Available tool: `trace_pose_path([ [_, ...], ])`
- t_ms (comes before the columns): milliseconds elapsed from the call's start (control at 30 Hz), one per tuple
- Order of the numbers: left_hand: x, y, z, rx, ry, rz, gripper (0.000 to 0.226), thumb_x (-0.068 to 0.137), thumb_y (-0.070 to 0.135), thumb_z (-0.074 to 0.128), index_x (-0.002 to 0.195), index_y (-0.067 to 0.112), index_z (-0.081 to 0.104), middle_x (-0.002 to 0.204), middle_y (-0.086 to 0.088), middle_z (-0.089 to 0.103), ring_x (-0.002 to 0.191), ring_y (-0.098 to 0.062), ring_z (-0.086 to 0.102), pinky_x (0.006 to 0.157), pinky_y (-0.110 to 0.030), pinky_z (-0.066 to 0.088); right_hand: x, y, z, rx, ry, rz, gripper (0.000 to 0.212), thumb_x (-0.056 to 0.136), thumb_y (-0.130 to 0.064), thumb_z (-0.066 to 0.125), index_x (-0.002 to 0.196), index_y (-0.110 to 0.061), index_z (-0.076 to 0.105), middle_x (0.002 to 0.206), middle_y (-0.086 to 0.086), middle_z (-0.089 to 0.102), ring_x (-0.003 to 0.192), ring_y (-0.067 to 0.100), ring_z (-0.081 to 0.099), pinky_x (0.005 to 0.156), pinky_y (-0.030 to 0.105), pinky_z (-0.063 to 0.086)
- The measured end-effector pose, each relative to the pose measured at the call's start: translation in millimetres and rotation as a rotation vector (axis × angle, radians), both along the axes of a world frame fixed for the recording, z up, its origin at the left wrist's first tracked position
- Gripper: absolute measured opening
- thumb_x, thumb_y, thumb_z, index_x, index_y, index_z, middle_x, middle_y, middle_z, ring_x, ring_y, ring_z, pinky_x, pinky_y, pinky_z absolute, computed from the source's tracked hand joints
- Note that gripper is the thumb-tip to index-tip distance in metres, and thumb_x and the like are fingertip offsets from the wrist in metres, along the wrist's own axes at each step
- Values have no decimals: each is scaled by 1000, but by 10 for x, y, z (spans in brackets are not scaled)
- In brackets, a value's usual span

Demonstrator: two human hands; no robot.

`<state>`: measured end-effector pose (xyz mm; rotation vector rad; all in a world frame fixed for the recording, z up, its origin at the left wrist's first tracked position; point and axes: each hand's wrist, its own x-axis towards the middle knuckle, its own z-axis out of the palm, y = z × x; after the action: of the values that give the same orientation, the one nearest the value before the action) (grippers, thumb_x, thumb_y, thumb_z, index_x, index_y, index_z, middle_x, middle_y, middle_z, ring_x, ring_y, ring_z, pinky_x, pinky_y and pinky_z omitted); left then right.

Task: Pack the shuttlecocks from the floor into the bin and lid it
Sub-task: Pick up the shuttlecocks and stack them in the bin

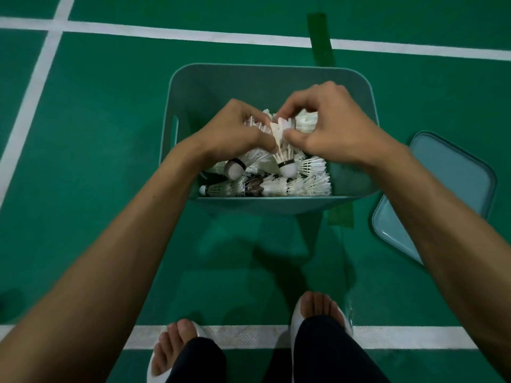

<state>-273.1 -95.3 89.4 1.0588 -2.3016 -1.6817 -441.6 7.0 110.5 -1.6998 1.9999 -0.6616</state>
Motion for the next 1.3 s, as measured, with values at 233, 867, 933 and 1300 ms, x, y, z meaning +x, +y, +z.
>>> trace_pose_path([
  [233, 162, 178, -155, -37, 48, 303, 65, 78, 25, 88, 132, 23, 53, 130, -1, 56, 115, -16, 55, 82, -22, 48, -208, 153, 108, 82, -32, -246, 15, 79, -13, 83, 73, -22, 72, 70, -1, 71, 63, 11, 66, 66, 27, 57],
  [867, 245, 46, -213, -87, -274, 243, 53, 69, 8, 92, 112, 14, 61, 118, -4, 56, 93, -17, 56, 59, -26, 44, 30, -41, -491, 346, -581, -851, 22, 87, -9, 76, 104, 3, 70, 97, 14, 73, 71, 22, 72, 63, 37, 65],
  [933, 226, 52, -226, -90, -292, 202, 53, 69, 9, 92, 112, 15, 62, 116, -4, 56, 94, -20, 57, 64, -28, 45, 58, -73, -486, 395, -652, -853, 24, 89, -7, 73, 109, 6, 69, 90, 12, 69, 67, 20, 67, 63, 34, 65],
  [1300, 122, 193, -110, -184, -135, 162, 80, 64, 15, 96, 124, 18, 43, 113, -2, 65, 92, -19, 66, 69, -34, 58, -42, 92, -377, 204, -239, -754, 16, 78, -23, 84, 87, -11, 77, 84, -2, 78, 67, 8, 67, 66, 25, 56],
])
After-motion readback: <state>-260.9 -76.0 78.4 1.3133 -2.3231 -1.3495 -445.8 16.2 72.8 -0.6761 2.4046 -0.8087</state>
